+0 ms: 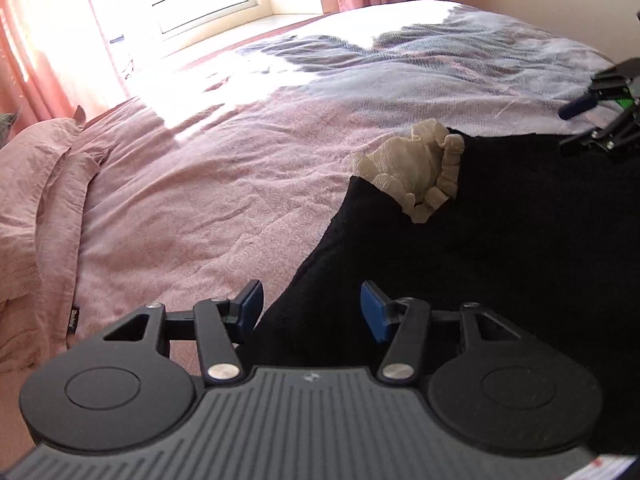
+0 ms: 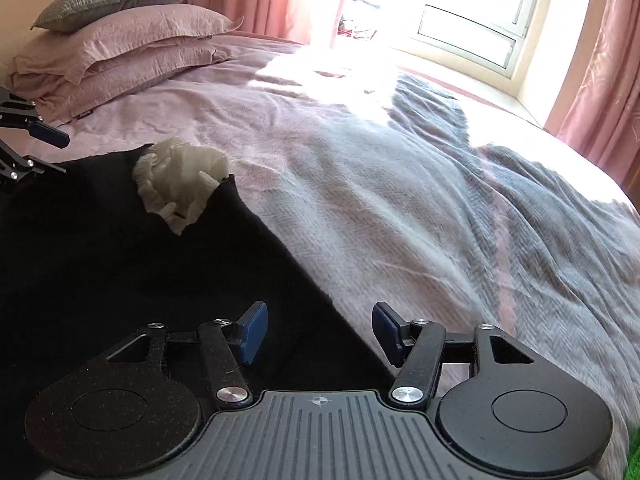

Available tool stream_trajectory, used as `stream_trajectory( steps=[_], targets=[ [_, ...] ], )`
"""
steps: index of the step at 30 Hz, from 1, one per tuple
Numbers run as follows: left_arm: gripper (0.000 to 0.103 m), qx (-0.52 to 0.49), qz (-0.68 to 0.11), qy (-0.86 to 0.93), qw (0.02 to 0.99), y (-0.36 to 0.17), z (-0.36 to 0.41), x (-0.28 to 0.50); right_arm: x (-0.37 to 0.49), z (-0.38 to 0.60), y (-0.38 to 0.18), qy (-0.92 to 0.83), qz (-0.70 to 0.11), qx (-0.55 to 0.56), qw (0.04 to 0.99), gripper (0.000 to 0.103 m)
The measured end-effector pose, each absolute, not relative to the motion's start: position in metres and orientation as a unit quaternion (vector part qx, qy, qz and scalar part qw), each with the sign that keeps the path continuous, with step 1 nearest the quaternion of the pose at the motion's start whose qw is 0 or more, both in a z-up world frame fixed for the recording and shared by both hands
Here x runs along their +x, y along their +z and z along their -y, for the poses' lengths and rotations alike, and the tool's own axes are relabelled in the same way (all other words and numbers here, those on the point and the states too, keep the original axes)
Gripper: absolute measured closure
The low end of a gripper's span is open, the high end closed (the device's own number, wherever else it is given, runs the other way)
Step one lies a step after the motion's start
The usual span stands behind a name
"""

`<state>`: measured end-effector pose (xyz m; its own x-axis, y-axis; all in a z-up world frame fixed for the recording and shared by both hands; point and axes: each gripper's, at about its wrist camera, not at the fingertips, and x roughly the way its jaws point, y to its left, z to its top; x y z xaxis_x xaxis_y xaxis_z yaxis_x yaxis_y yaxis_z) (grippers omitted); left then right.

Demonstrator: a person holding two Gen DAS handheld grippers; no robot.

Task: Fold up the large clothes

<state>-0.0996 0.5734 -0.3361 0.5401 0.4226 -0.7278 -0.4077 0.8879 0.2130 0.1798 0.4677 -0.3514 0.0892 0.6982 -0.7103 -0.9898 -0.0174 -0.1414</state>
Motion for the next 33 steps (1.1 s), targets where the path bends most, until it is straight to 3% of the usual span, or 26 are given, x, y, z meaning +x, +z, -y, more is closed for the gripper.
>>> stream_trajectory(
  steps=[2, 3, 4, 5, 6, 7, 8, 12, 16, 18, 20, 24, 28, 31, 33],
  targets=[
    [0.055, 0.014, -0.430, 0.229, 0.873, -0.348, -0.581, -0.092, 0.187, -0.484, -0.360, 0.646, -0.227, -0.320, 0.654, 0.048],
    [0.057, 0.012, -0.430, 0.227, 0.874, -0.352, -0.586, -0.090, 0.190, -0.491, -0.365, 0.653, -0.233, -0.320, 0.645, 0.054],
    [0.063, 0.000, -0.428, 0.222, 0.876, -0.354, -0.592, -0.090, 0.193, -0.495, -0.369, 0.662, -0.241, -0.319, 0.633, 0.073],
    [0.078, -0.019, -0.425, 0.216, 0.879, -0.354, -0.597, -0.090, 0.194, -0.500, -0.373, 0.672, -0.252, -0.320, 0.618, 0.096],
    [0.087, -0.036, -0.420, 0.208, 0.883, -0.355, -0.601, -0.091, 0.195, -0.501, -0.374, 0.682, -0.253, -0.320, 0.607, 0.102],
    [0.098, -0.041, -0.417, 0.204, 0.885, -0.355, -0.602, -0.090, 0.195, -0.499, -0.373, 0.691, -0.242, -0.318, 0.603, 0.102],
    [0.099, -0.030, -0.414, 0.201, 0.887, -0.355, -0.600, -0.089, 0.195, -0.496, -0.369, 0.700, -0.225, -0.311, 0.602, 0.103],
    [0.099, -0.049, -0.360, 0.209, 0.908, -0.343, -0.606, -0.103, 0.239, -0.491, -0.357, 0.701, -0.275, -0.205, 0.626, 0.103],
    [0.099, -0.141, -0.364, 0.272, 0.880, -0.373, -0.646, -0.106, 0.241, -0.512, -0.397, 0.653, -0.321, -0.231, 0.646, 0.103],
    [0.103, -0.082, -0.382, 0.346, 0.853, -0.382, -0.646, -0.092, 0.238, -0.518, -0.393, 0.632, -0.332, -0.224, 0.663, 0.102],
    [0.103, -0.090, -0.382, 0.384, 0.836, -0.378, -0.656, -0.091, 0.235, -0.519, -0.379, 0.600, -0.332, -0.232, 0.690, 0.083],
    [0.098, -0.068, -0.360, 0.413, 0.834, -0.343, -0.646, -0.108, 0.216, -0.498, -0.343, 0.526, -0.247, -0.281, 0.764, 0.074],
    [0.097, -0.021, -0.351, 0.349, 0.869, -0.311, -0.591, -0.122, 0.170, -0.461, -0.316, 0.634, -0.276, -0.238, 0.682, 0.073],
    [0.084, -0.031, -0.367, 0.254, 0.895, -0.312, -0.538, -0.130, 0.111, -0.436, -0.327, 0.705, -0.273, -0.288, 0.587, 0.073],
    [0.084, -0.020, -0.391, 0.209, 0.896, -0.330, -0.502, -0.143, 0.083, -0.412, -0.351, 0.710, -0.260, -0.353, 0.551, 0.072]
  ],
)
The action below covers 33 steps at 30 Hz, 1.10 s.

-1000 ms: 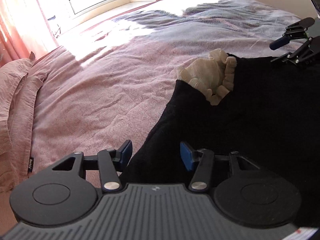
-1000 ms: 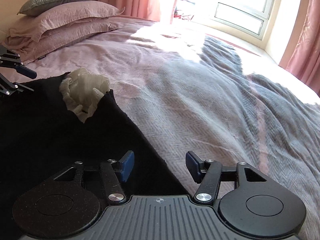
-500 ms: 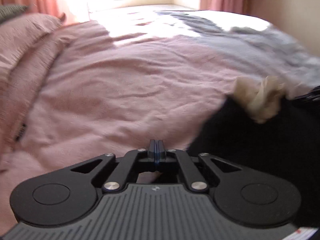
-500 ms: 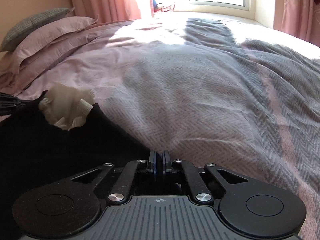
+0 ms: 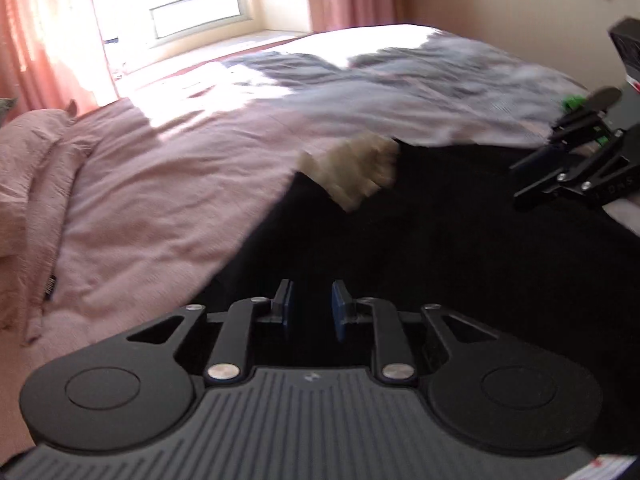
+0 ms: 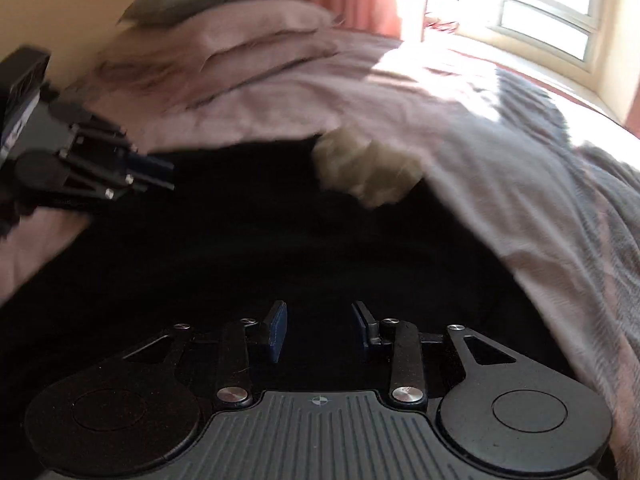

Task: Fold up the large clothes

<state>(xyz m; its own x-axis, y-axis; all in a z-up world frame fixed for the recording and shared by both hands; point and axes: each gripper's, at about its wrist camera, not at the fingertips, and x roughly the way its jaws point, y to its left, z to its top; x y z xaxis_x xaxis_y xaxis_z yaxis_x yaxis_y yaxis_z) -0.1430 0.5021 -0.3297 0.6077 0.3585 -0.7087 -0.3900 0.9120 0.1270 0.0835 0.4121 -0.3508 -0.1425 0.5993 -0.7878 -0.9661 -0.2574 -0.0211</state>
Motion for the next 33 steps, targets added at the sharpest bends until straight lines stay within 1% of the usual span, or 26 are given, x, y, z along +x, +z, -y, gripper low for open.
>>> stream_trajectory(
  steps=[2, 3, 4, 6, 7, 8, 10, 12, 13, 15, 16, 18, 20, 21, 25, 27, 28, 29, 31, 33],
  targets=[
    [0.084, -0.023, -0.441, 0.214, 0.871, -0.357, -0.483, -0.164, 0.077, -0.381, -0.380, 0.677, -0.242, -0.422, 0.553, 0.072],
    [0.084, -0.034, -0.463, 0.235, 0.854, -0.370, -0.480, -0.180, 0.084, -0.361, -0.385, 0.678, -0.231, -0.411, 0.565, 0.072],
    [0.084, -0.049, -0.472, 0.260, 0.841, -0.378, -0.480, -0.198, 0.094, -0.346, -0.382, 0.671, -0.239, -0.396, 0.579, 0.071],
    [0.085, -0.112, -0.459, 0.297, 0.830, -0.372, -0.482, -0.241, 0.113, -0.329, -0.370, 0.643, -0.297, -0.372, 0.600, 0.071],
    [0.080, -0.150, -0.453, 0.327, 0.816, -0.365, -0.485, -0.263, 0.120, -0.324, -0.364, 0.631, -0.323, -0.359, 0.607, 0.071],
    [0.077, -0.184, -0.445, 0.361, 0.799, -0.359, -0.489, -0.284, 0.127, -0.318, -0.355, 0.621, -0.351, -0.342, 0.612, 0.071],
    [0.078, -0.239, -0.425, 0.422, 0.764, -0.348, -0.501, -0.326, 0.133, -0.311, -0.344, 0.586, -0.379, -0.327, 0.637, 0.071],
    [0.078, -0.302, -0.389, 0.489, 0.720, -0.342, -0.518, -0.370, 0.136, -0.307, -0.335, 0.551, -0.398, -0.312, 0.663, 0.071],
    [0.077, -0.341, -0.359, 0.525, 0.692, -0.339, -0.529, -0.394, 0.139, -0.304, -0.331, 0.541, -0.405, -0.292, 0.677, 0.071],
    [0.074, -0.414, -0.284, 0.571, 0.649, -0.337, -0.551, -0.434, 0.145, -0.299, -0.324, 0.514, -0.424, -0.244, 0.704, 0.070],
    [0.071, -0.445, -0.248, 0.584, 0.632, -0.339, -0.560, -0.448, 0.146, -0.297, -0.322, 0.501, -0.434, -0.222, 0.716, 0.070],
    [0.068, -0.497, -0.173, 0.607, 0.595, -0.346, -0.578, -0.473, 0.153, -0.297, -0.320, 0.478, -0.448, -0.189, 0.732, 0.069],
    [0.063, -0.530, -0.119, 0.618, 0.567, -0.358, -0.594, -0.488, 0.158, -0.301, -0.318, 0.462, -0.456, -0.172, 0.741, 0.069],
    [0.063, -0.543, -0.102, 0.625, 0.552, -0.366, -0.601, -0.494, 0.160, -0.300, -0.316, 0.456, -0.456, -0.170, 0.745, 0.069],
    [0.063, -0.576, -0.049, 0.634, 0.514, -0.392, -0.615, -0.507, 0.159, -0.295, -0.311, 0.440, -0.448, -0.176, 0.759, 0.069],
    [0.072, -0.560, -0.053, 0.646, 0.517, -0.392, -0.622, -0.504, 0.160, -0.294, -0.312, 0.432, -0.444, -0.177, 0.765, 0.068],
    [0.100, -0.544, -0.061, 0.655, 0.521, -0.389, -0.623, -0.503, 0.161, -0.292, -0.312, 0.428, -0.443, -0.175, 0.768, 0.068],
    [0.102, -0.529, -0.068, 0.662, 0.527, -0.385, -0.624, -0.499, 0.162, -0.289, -0.311, 0.425, -0.442, -0.171, 0.771, 0.068],
    [0.102, -0.493, -0.064, 0.665, 0.558, -0.369, -0.621, -0.494, 0.165, -0.282, -0.309, 0.421, -0.440, -0.160, 0.777, 0.068],
    [0.102, -0.432, -0.081, 0.662, 0.608, -0.337, -0.611, -0.470, 0.170, -0.273, -0.306, 0.416, -0.440, -0.148, 0.782, 0.068]
  ],
)
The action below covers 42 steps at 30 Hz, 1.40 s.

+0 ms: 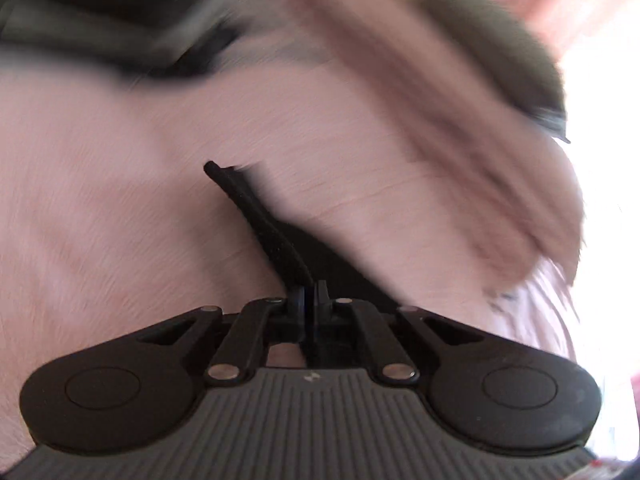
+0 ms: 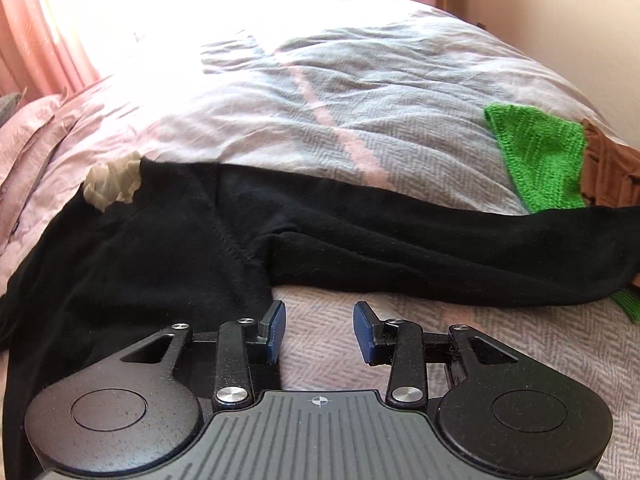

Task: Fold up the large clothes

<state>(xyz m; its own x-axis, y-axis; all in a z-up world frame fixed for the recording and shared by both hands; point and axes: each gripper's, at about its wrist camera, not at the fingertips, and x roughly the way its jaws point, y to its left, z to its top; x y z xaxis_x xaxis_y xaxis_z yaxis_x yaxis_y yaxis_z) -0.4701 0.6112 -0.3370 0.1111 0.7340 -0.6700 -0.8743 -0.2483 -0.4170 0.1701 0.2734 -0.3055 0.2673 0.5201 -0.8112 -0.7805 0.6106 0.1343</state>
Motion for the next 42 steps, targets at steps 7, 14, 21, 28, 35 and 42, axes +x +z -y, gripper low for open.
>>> stream_trajectory(
  steps=[7, 14, 21, 28, 35, 42],
  targets=[
    [0.102, -0.267, -0.072, 0.496, 0.823, -0.214, -0.547, -0.305, 0.192, -0.244, -0.295, 0.397, -0.449, -0.099, 0.794, 0.068],
    [0.072, -0.208, -0.147, 0.233, 0.938, -0.221, -0.441, -0.113, 0.214, -0.226, -0.288, 0.396, -0.444, -0.081, 0.800, 0.068],
    [0.068, -0.180, -0.343, 0.264, 0.883, -0.333, -0.407, -0.116, 0.219, -0.246, -0.313, 0.440, -0.478, -0.029, 0.759, 0.068],
    [0.067, -0.179, -0.375, 0.371, 0.830, -0.337, -0.433, -0.204, 0.204, -0.339, -0.360, 0.511, -0.561, 0.093, 0.645, 0.068],
    [0.066, -0.176, -0.371, 0.411, 0.814, -0.338, -0.461, -0.226, 0.204, -0.393, -0.399, 0.467, -0.572, 0.095, 0.668, 0.089],
    [0.079, -0.098, -0.405, 0.402, 0.815, -0.358, -0.463, -0.210, 0.162, -0.361, -0.353, 0.531, -0.394, 0.018, 0.750, 0.099]
  ],
)
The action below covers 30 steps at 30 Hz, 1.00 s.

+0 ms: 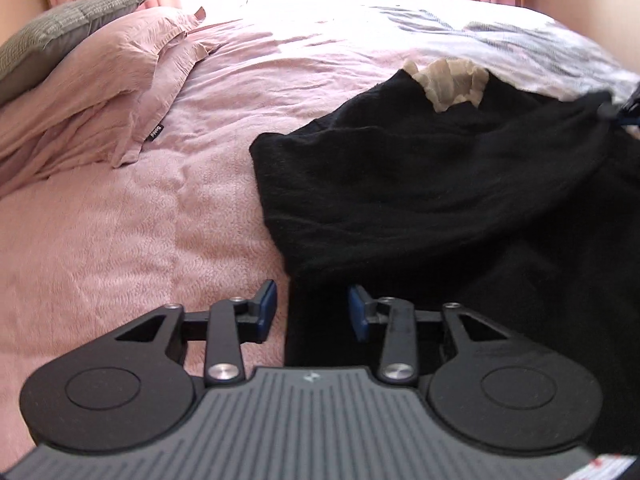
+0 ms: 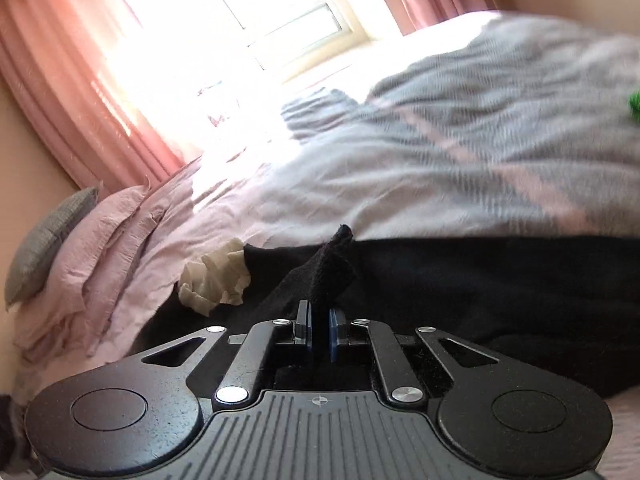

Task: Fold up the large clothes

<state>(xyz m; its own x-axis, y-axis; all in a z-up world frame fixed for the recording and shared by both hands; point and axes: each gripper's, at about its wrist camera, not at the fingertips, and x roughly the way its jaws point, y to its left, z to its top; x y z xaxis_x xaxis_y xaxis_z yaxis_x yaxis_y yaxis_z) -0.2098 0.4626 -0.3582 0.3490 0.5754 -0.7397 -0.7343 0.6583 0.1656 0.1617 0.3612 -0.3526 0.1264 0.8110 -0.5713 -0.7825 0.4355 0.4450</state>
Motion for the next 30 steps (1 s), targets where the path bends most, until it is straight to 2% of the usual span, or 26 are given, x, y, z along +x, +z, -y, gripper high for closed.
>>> stream_trajectory(
  steps=[1, 5, 6, 8, 10, 14, 18, 21, 24, 25, 27, 30],
  targets=[
    [0.088, -0.104, -0.405, 0.405, 0.813, -0.360, -0.466, -0.210, 0.161, -0.359, -0.357, 0.516, -0.395, 0.007, 0.760, 0.099],
    [0.089, -0.136, -0.413, 0.416, 0.799, -0.370, -0.478, -0.216, 0.180, -0.366, -0.406, 0.463, -0.516, -0.009, 0.721, 0.097],
    [0.089, -0.132, -0.418, 0.416, 0.797, -0.370, -0.477, -0.217, 0.182, -0.360, -0.403, 0.467, -0.516, 0.005, 0.718, 0.093],
    [0.088, -0.129, -0.421, 0.417, 0.795, -0.369, -0.474, -0.220, 0.184, -0.347, -0.391, 0.474, -0.524, 0.015, 0.708, 0.077],
    [0.086, -0.140, -0.423, 0.423, 0.789, -0.366, -0.475, -0.226, 0.192, -0.317, -0.379, 0.466, -0.532, 0.053, 0.705, 0.075],
    [0.080, -0.189, -0.412, 0.443, 0.774, -0.357, -0.481, -0.240, 0.228, -0.226, -0.365, 0.379, -0.530, 0.129, 0.748, 0.074],
    [0.079, -0.192, -0.403, 0.455, 0.771, -0.340, -0.477, -0.238, 0.278, -0.124, -0.364, 0.219, -0.512, 0.219, 0.802, 0.074],
    [0.079, -0.211, -0.387, 0.462, 0.769, -0.330, -0.476, -0.237, 0.306, -0.082, -0.372, 0.157, -0.490, 0.280, 0.810, 0.073],
    [0.079, -0.239, -0.375, 0.465, 0.765, -0.325, -0.477, -0.235, 0.324, -0.079, -0.377, 0.170, -0.475, 0.318, 0.803, 0.073],
    [0.079, -0.245, -0.374, 0.464, 0.764, -0.324, -0.478, -0.234, 0.326, -0.084, -0.374, 0.181, -0.462, 0.316, 0.809, 0.074],
    [0.079, -0.257, -0.370, 0.463, 0.763, -0.322, -0.478, -0.233, 0.329, -0.101, -0.361, 0.160, -0.445, 0.263, 0.841, 0.103],
    [0.079, -0.274, -0.366, 0.461, 0.760, -0.318, -0.482, -0.238, 0.327, -0.140, -0.325, 0.156, -0.405, 0.193, 0.880, 0.103]
  ],
)
